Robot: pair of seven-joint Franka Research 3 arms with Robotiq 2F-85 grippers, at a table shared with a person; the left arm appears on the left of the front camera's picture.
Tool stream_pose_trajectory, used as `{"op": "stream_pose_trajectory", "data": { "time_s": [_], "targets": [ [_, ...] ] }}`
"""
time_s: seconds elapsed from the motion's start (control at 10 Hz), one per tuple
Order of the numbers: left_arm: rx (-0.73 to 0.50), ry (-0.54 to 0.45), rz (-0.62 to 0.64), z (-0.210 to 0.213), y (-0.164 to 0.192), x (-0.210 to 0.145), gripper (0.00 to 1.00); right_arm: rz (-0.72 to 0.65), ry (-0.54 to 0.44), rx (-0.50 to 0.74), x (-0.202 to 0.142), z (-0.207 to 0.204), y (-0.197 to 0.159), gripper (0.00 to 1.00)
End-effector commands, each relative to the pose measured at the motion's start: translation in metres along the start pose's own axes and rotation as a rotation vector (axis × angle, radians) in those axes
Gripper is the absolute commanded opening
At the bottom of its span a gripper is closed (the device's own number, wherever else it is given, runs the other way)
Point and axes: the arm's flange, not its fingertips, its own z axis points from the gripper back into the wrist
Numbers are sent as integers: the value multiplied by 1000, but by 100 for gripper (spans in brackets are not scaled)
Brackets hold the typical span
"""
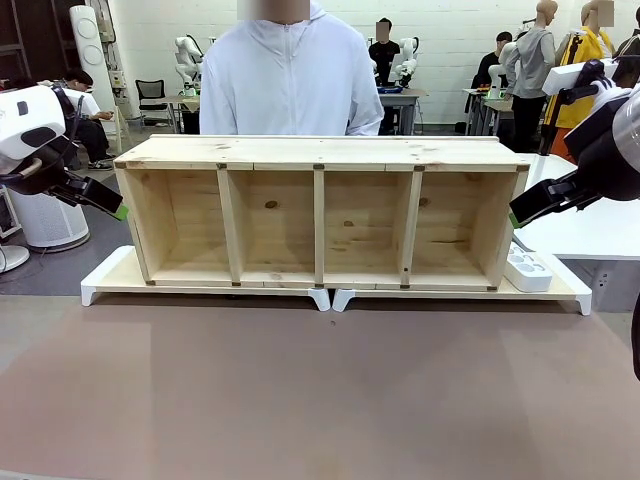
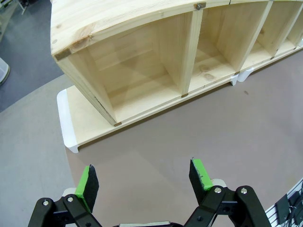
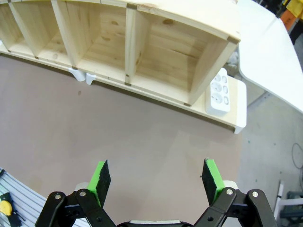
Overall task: Perform cable management.
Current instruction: When the cord part of the Power Cable appears at the lower middle area of the table and stops, grasp the cord part of the Power Cable.
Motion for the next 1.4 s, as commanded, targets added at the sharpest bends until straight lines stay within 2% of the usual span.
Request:
{"op": "stream_pose_trajectory", "data": {
  "time_s": [0.0, 1.3],
  "targets": [
    [0, 6, 18, -2, -1, 0, 100, 4, -3, -5, 0, 0, -1, 100],
    [0, 6, 18, -2, -1, 0, 100, 4, -3, -5, 0, 0, -1, 100]
  ]
}}
